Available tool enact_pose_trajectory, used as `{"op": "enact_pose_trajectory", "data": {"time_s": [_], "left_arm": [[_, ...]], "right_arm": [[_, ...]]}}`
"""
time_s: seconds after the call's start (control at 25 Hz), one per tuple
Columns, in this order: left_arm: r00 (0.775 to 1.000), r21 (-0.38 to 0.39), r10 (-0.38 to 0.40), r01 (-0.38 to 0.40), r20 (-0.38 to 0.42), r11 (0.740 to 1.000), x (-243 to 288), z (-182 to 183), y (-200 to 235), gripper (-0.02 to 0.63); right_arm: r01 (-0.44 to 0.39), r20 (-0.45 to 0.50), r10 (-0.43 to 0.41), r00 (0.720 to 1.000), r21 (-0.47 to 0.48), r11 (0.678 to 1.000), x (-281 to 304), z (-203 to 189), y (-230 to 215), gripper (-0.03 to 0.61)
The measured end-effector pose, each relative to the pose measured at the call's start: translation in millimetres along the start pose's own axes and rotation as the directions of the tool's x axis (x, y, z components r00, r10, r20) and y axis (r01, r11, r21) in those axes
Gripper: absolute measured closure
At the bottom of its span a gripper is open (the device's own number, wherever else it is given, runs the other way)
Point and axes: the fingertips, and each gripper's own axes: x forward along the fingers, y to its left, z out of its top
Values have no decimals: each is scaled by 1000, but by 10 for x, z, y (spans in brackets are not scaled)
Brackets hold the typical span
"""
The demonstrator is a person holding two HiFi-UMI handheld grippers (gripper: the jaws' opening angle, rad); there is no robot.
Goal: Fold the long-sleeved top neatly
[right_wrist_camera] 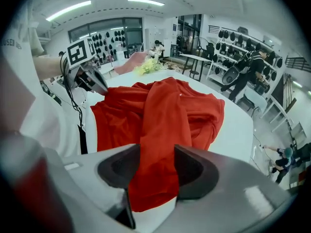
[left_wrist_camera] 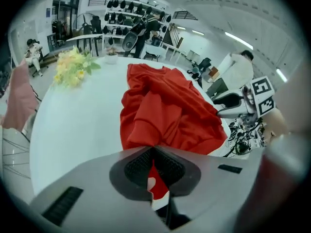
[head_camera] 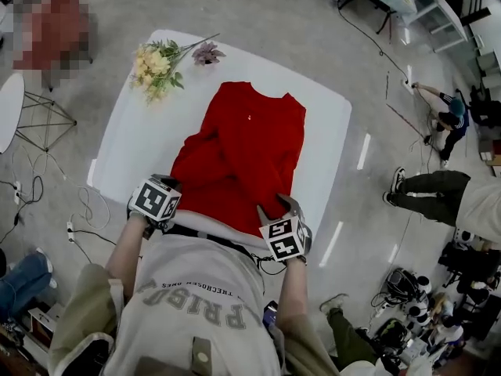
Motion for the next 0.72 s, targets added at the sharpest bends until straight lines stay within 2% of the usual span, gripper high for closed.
{"op": "enact_pose_trajectory", "data": {"time_s": [0.08,0.12,0.16,0.2,0.28,0.4,0.44,0.48,0.56,0.6,0.64,0.68,0.72], "left_arm": [[999,16,23,-22,-45,1000,90,-97,25,591],[997,39,39,-36,-66,999,83,-141,42,548],[995,67,56,-51,-78,996,34,-187,63,455],[995,97,72,-65,-70,993,-51,-216,82,388],[996,166,89,-90,11,982,-272,-134,77,356],[979,307,30,-92,203,947,-380,448,-174,356],[969,372,-8,-87,245,924,-308,691,-328,354],[963,449,-37,-90,266,889,-198,922,-488,336],[965,606,-42,-128,259,785,86,1325,-722,290],[971,667,-27,-143,237,731,242,1482,-768,274],[979,709,-10,-141,203,691,397,1599,-766,261],[987,732,2,-119,160,671,544,1670,-726,255],[994,737,5,-82,107,671,671,1694,-662,248]], "right_arm": [[-15,-26,14,1000,-26,1000,78,-40,-43,371],[-20,-35,18,999,-43,999,95,-51,-65,371],[-23,-36,21,999,-58,998,87,-44,-91,371],[-26,-26,24,999,-66,997,57,-11,-123,371],[-33,26,35,999,-63,997,-22,129,-220,371],[-44,119,49,992,-41,998,-19,448,-454,371],[-43,133,49,990,-46,998,37,555,-543,371],[-39,138,47,989,-62,997,116,655,-630,371],[-30,117,44,992,-117,993,308,822,-792,371],[-32,98,47,994,-147,989,405,883,-861,371],[-44,73,57,996,-172,984,498,922,-920,371],[-69,39,78,996,-188,980,585,927,-965,371],[-105,-6,106,994,-197,975,666,892,-997,370]]}}
